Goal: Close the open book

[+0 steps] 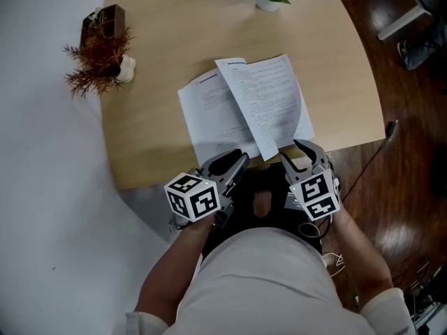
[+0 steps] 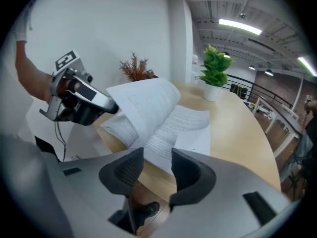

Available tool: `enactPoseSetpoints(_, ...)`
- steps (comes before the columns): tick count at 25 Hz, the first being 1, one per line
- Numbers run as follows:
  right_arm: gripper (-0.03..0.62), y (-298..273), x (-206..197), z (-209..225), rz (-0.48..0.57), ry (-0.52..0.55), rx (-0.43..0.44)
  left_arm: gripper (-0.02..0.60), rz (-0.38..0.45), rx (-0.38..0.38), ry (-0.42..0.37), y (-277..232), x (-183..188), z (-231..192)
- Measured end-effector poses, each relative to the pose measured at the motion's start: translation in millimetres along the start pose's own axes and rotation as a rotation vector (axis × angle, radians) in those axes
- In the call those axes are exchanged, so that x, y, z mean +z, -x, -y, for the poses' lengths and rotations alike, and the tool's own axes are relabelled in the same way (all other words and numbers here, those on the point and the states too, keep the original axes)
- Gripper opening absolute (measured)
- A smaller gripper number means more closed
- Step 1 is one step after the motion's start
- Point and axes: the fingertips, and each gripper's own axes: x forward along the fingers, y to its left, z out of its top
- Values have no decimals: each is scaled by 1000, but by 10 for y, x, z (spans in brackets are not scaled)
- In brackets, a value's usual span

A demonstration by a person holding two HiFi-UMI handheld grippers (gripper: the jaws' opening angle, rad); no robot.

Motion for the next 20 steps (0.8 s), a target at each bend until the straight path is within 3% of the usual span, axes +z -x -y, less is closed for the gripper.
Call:
enactPoseSetpoints(5,158,-55,39,-176,30,25,107,67,-27,-23,-4,-159,-19,93)
enactPoseSetpoints(14,129,-239,-105,142,27,-331,140,67,-41,-3,5,-220,-33,77)
enactPoseSetpoints(20,90,-217,-254,275,24,-461,156,67,-34,20,26,-227,-60,50)
